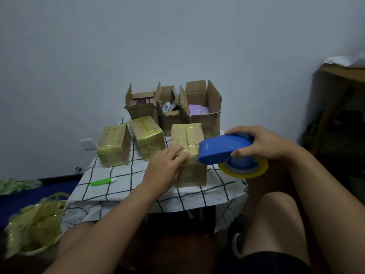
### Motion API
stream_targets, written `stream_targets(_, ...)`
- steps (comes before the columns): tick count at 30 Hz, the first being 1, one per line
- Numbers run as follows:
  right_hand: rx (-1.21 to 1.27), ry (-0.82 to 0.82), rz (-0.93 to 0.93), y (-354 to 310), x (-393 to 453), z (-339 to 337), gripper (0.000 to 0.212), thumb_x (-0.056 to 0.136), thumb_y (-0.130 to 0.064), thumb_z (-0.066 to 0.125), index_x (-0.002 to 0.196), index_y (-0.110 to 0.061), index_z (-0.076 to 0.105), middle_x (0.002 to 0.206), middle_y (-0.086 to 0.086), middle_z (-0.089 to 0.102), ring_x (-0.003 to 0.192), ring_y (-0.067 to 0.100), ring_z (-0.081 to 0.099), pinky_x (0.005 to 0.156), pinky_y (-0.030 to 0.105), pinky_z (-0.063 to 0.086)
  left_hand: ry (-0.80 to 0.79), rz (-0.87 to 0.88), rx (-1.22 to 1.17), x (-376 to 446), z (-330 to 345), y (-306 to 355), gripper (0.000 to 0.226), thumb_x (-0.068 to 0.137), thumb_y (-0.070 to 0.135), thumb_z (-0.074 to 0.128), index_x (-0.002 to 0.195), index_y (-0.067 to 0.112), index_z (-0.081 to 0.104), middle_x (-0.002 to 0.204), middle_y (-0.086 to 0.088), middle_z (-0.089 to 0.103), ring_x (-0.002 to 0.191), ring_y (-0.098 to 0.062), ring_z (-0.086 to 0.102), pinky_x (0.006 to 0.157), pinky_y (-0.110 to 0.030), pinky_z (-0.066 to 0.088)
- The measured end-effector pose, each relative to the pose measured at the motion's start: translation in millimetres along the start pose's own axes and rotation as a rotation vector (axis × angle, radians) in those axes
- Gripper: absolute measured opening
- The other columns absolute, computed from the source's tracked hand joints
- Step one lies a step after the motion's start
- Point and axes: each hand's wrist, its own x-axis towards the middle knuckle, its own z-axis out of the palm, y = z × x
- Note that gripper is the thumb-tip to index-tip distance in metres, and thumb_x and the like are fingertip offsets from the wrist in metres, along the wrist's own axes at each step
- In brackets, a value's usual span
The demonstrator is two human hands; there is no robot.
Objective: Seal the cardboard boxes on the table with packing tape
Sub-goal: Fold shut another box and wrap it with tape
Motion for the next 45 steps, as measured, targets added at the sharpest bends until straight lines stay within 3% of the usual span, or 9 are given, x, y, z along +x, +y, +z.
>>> stream_targets(3,0.025,0.006,0.007,1,0,-1,0.048,0.079,-0.032,0.083,0.116,-0.05,0.057,0.116,-0.017,0.06,0.1,0.009,0.062,0.08,0.023,0.051,0.03,0.048,0.081,0,-3,11,0.048,0.078,0.016,0.076,0.123,0.016,0.061,0.134,-0.004,0.058,0.119,-0.024,0.05,0.09,-0.034,0.036)
stream_targets(6,0.043,0.006,0.024,0,-1,0,0.051,0.073,-0.04,0.084,0.116,-0.05,0.058,0.117,-0.012,0.061,0.095,0.014,0.065,0.075,0.022,0.054,0.005,0.081,0.079,3,-2,27,0.063,0.072,0.011,0.077,0.131,0.01,0.056,0.133,-0.008,0.058,0.118,-0.025,0.055,0.095,-0.036,0.044)
stream_targets(13,0.081,0.006,0.039,2,2,1,0.052,0.067,-0.048,0.076,0.116,-0.048,0.059,0.115,-0.007,0.061,0.089,0.018,0.067,0.067,0.018,0.055,0.004,0.008,-0.034,9,5,34,0.055,0.08,0.021,0.071,0.132,0.012,0.058,0.12,-0.004,0.064,0.104,-0.024,0.061,0.089,-0.036,0.048)
stream_targets(20,0.195,0.028,0.031,16,-8,-7,0.052,0.07,-0.035,0.081,0.118,-0.04,0.063,0.114,-0.006,0.062,0.087,0.009,0.066,0.066,0.013,0.051,0.063,-0.012,-0.047,11,10,31,0.034,0.087,0.026,0.07,0.119,0.015,0.065,0.11,-0.002,0.068,0.095,-0.023,0.063,0.08,-0.035,0.049)
stream_targets(26,0.188,0.044,0.041,30,-18,-14,0.05,0.076,-0.026,0.087,0.114,-0.047,0.063,0.116,-0.016,0.062,0.093,0.0,0.063,0.073,0.014,0.05,0.05,-0.021,-0.043,13,6,32,0.027,0.086,0.025,0.072,0.111,0.016,0.067,0.106,-0.001,0.068,0.09,-0.024,0.064,0.072,-0.034,0.051)
stream_targets(29,0.211,0.04,0.045,35,-22,-13,0.051,0.069,-0.037,0.083,0.114,-0.05,0.063,0.113,-0.021,0.062,0.096,0.001,0.063,0.075,0.017,0.05,0.048,-0.015,-0.028,13,4,33,0.026,0.085,0.025,0.073,0.11,0.016,0.068,0.106,0.0,0.069,0.09,-0.023,0.065,0.071,-0.033,0.051)
stream_targets(32,0.225,0.057,0.045,38,-24,-13,0.051,0.075,-0.024,0.087,0.114,-0.048,0.063,0.111,-0.024,0.062,0.097,0.002,0.063,0.073,0.013,0.051,0.042,-0.021,-0.004,15,2,35,0.026,0.085,0.025,0.073,0.109,0.017,0.067,0.105,0.001,0.069,0.089,-0.023,0.064,0.071,-0.032,0.049)
stream_targets(39,0.192,0.039,0.051,45,-22,-2,0.051,0.081,-0.022,0.081,0.119,-0.049,0.058,0.12,-0.016,0.058,0.1,0.007,0.062,0.075,0.018,0.054,-0.112,-0.008,0.111,15,-1,40,0.073,0.07,0.02,0.08,0.138,0.029,0.052,0.106,-0.003,0.064,0.089,-0.025,0.061,0.074,-0.036,0.05)
stream_targets(45,0.209,0.055,0.05,54,-27,-1,0.051,0.083,-0.018,0.08,0.12,-0.046,0.058,0.121,-0.014,0.058,0.099,0.002,0.061,0.075,0.015,0.053,-0.059,0.056,0.133,22,5,45,0.065,0.066,0.017,0.083,0.127,0.018,0.061,0.122,-0.005,0.063,0.107,-0.026,0.059,0.084,-0.035,0.049)
